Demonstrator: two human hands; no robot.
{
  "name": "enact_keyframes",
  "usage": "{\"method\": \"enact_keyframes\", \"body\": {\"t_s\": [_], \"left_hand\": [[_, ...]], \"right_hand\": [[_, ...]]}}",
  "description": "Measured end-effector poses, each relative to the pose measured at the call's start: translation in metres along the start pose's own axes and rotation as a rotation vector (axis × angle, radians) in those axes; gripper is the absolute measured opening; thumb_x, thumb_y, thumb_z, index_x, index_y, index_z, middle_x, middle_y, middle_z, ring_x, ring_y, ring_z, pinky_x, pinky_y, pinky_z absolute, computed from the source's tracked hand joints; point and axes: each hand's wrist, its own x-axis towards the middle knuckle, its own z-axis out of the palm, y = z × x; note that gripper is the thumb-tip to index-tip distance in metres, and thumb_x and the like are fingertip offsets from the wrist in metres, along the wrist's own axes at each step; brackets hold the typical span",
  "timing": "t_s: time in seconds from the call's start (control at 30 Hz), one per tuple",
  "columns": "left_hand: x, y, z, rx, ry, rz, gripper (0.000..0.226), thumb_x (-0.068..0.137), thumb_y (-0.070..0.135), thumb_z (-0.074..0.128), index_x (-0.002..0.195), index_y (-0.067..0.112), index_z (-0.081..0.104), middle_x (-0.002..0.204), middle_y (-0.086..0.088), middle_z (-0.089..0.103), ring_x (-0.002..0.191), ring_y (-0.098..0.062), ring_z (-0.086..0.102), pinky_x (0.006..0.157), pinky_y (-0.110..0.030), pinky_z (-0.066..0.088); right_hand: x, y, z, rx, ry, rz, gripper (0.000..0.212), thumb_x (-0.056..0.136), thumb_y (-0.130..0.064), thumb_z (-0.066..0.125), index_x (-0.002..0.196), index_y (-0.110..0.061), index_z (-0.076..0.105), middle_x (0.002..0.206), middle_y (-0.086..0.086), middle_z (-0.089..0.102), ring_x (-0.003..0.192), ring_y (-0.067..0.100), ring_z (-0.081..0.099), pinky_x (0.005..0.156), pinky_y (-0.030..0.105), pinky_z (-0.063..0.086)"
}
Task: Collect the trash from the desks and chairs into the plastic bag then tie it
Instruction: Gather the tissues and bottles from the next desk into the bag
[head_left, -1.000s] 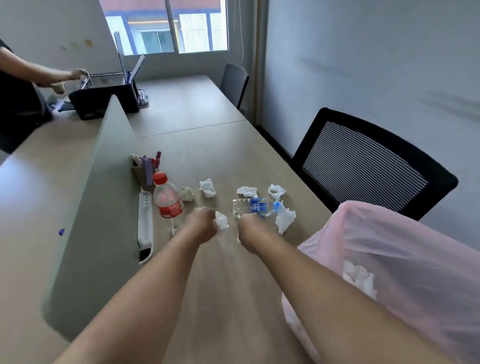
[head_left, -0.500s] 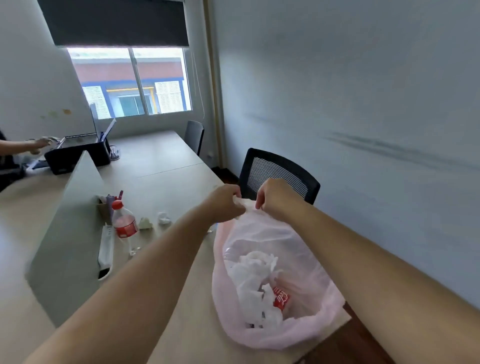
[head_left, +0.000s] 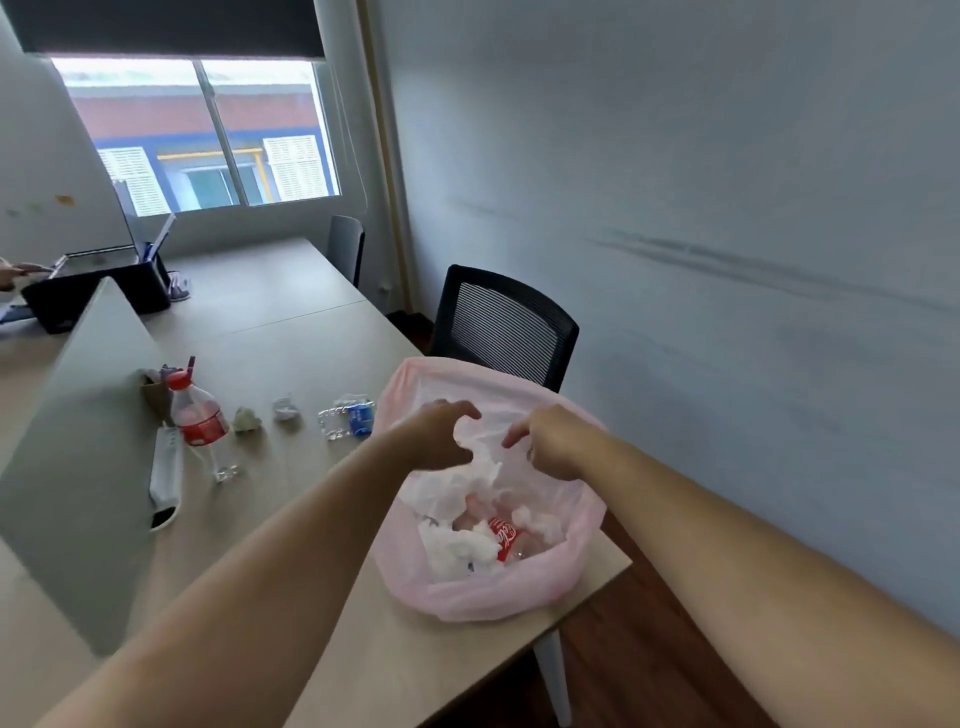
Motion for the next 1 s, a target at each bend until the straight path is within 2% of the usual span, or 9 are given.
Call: {"method": "enact_keyframes", "body": {"t_s": [0.07, 0.17, 0.27, 0.37, 0.5, 0.7, 0.8, 0.87, 1.0], "left_hand": [[-0.003, 0.001, -0.015, -0.001, 0.090, 0.040, 0.043, 0.087, 0.021, 0.065, 0.128, 0.021, 0.053, 0.130, -0.005, 0.055, 0.107, -0.018, 0.053, 0.092, -0.028, 0.043], [-0.008, -0.006, -0.040, 0.041, 0.245, 0.054, 0.034, 0.086, 0.021, 0.063, 0.120, 0.020, 0.059, 0.122, -0.001, 0.059, 0.107, -0.018, 0.051, 0.091, -0.028, 0.043], [-0.021, -0.033, -0.066, 0.043, 0.373, -0.021, 0.029, 0.084, 0.024, 0.062, 0.113, 0.024, 0.061, 0.117, 0.003, 0.062, 0.098, -0.016, 0.053, 0.091, -0.035, 0.049], [-0.035, -0.071, -0.085, 0.015, 0.483, -0.135, 0.027, 0.084, 0.024, 0.059, 0.111, 0.026, 0.061, 0.113, 0.005, 0.061, 0.092, -0.015, 0.056, 0.084, -0.033, 0.049], [-0.054, -0.130, -0.100, -0.039, 0.595, -0.289, 0.029, 0.083, 0.022, 0.058, 0.111, 0.024, 0.061, 0.114, 0.003, 0.059, 0.096, -0.019, 0.059, 0.081, -0.031, 0.046], [-0.052, -0.234, -0.093, -0.263, 0.653, -0.583, 0.047, 0.078, 0.018, 0.063, 0.123, 0.018, 0.050, 0.131, -0.011, 0.047, 0.120, -0.025, 0.050, 0.097, -0.035, 0.044], [-0.036, -0.275, -0.079, -0.491, 0.721, -0.684, 0.053, 0.074, 0.020, 0.062, 0.125, 0.016, 0.046, 0.128, -0.012, 0.042, 0.113, -0.029, 0.052, 0.097, -0.034, 0.046], [-0.019, -0.302, -0.071, -0.519, 0.776, -0.744, 0.058, 0.071, 0.025, 0.066, 0.125, 0.019, 0.045, 0.126, -0.010, 0.041, 0.114, -0.029, 0.051, 0.100, -0.038, 0.045], [0.019, -0.349, -0.059, -0.500, 0.857, -0.853, 0.094, 0.065, 0.037, 0.082, 0.141, 0.018, 0.029, 0.141, -0.008, 0.036, 0.130, -0.025, 0.039, 0.107, -0.039, 0.036]], "right_hand": [[0.001, -0.008, -0.011, 0.061, 0.085, -0.016, 0.044, 0.090, 0.003, 0.047, 0.116, -0.027, 0.068, 0.133, 0.003, 0.057, 0.110, 0.022, 0.059, 0.096, 0.031, 0.049], [0.006, -0.028, -0.026, 0.149, 0.186, -0.079, 0.035, 0.092, -0.002, 0.050, 0.109, -0.023, 0.071, 0.120, 0.000, 0.065, 0.100, 0.017, 0.063, 0.091, 0.029, 0.053], [0.017, -0.060, -0.035, 0.194, 0.234, -0.194, 0.027, 0.092, -0.007, 0.053, 0.106, -0.018, 0.073, 0.112, -0.001, 0.070, 0.087, 0.009, 0.063, 0.089, 0.023, 0.050], [0.035, -0.094, -0.035, 0.212, 0.248, -0.261, 0.024, 0.091, -0.010, 0.053, 0.104, -0.016, 0.073, 0.115, 0.003, 0.067, 0.074, 0.004, 0.054, 0.083, 0.021, 0.045], [0.074, -0.139, -0.024, 0.204, 0.231, -0.313, 0.022, 0.089, -0.012, 0.055, 0.099, -0.018, 0.073, 0.118, 0.004, 0.062, 0.101, 0.017, 0.060, 0.085, 0.023, 0.045], [0.150, -0.200, 0.009, 0.229, 0.147, -0.324, 0.023, 0.086, -0.012, 0.054, 0.101, -0.020, 0.071, 0.123, 0.004, 0.058, 0.107, 0.019, 0.058, 0.082, 0.019, 0.037], [0.196, -0.217, 0.033, 0.210, 0.108, -0.269, 0.026, 0.087, -0.016, 0.056, 0.109, -0.021, 0.068, 0.126, 0.005, 0.056, 0.112, 0.021, 0.056, 0.089, 0.023, 0.041], [0.229, -0.225, 0.051, 0.180, 0.074, -0.206, 0.031, 0.087, -0.018, 0.055, 0.116, -0.022, 0.064, 0.129, 0.004, 0.054, 0.115, 0.022, 0.054, 0.089, 0.024, 0.040], [0.293, -0.229, 0.090, 0.135, -0.001, -0.060, 0.042, 0.088, -0.018, 0.052, 0.129, -0.023, 0.053, 0.137, 0.003, 0.047, 0.124, 0.027, 0.046, 0.096, 0.029, 0.040]]}}
